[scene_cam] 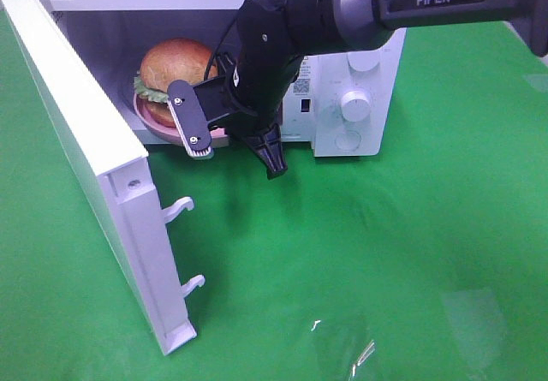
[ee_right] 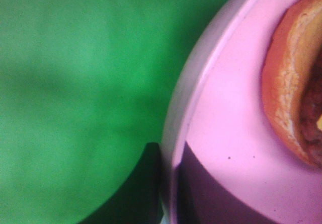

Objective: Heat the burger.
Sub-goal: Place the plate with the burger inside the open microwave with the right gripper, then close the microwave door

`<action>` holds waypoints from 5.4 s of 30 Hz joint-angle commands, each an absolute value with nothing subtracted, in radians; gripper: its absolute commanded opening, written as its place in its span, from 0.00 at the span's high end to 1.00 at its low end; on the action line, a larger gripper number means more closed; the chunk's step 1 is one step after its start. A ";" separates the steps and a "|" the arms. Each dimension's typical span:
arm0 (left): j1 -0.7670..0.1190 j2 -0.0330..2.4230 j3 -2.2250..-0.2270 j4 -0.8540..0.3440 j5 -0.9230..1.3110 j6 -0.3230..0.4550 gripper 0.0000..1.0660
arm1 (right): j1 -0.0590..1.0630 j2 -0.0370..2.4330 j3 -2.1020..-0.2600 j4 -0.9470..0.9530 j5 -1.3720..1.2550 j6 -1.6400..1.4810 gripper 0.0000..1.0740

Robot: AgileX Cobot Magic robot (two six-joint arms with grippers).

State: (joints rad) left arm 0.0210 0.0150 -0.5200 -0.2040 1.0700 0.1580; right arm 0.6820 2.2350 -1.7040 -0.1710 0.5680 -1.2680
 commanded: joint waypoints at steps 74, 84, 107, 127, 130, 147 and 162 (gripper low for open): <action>0.018 0.011 -0.518 -0.206 1.063 0.150 0.15 | 0.653 2.108 -1.559 -0.175 0.346 -1.134 0.32; 0.018 0.011 -0.518 -0.206 1.063 0.150 0.15 | 0.653 1.974 -1.406 -0.175 0.347 -1.091 0.32; 0.018 0.011 -0.518 -0.206 1.063 0.150 0.15 | 0.651 1.545 -1.037 -0.175 0.521 -0.558 0.32; 0.018 0.011 -0.518 -0.206 1.063 0.150 0.15 | 0.338 1.299 -1.003 -0.099 1.013 -0.013 0.29; 0.018 0.011 -0.518 -0.206 1.063 0.150 0.15 | 0.338 1.238 -1.003 -0.084 1.113 0.015 0.29; 0.018 0.011 -0.518 -0.206 1.063 0.150 0.15 | 0.338 0.818 -0.948 -0.114 1.184 0.044 0.29; 0.018 0.011 -0.518 -0.206 1.063 0.150 0.15 | 0.157 0.309 -0.679 -0.100 1.091 0.041 0.29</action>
State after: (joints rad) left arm 0.0210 0.0150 -0.5200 -0.2040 1.0670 0.1580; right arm 0.1640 0.3190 -0.6820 -0.1050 1.1030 0.0440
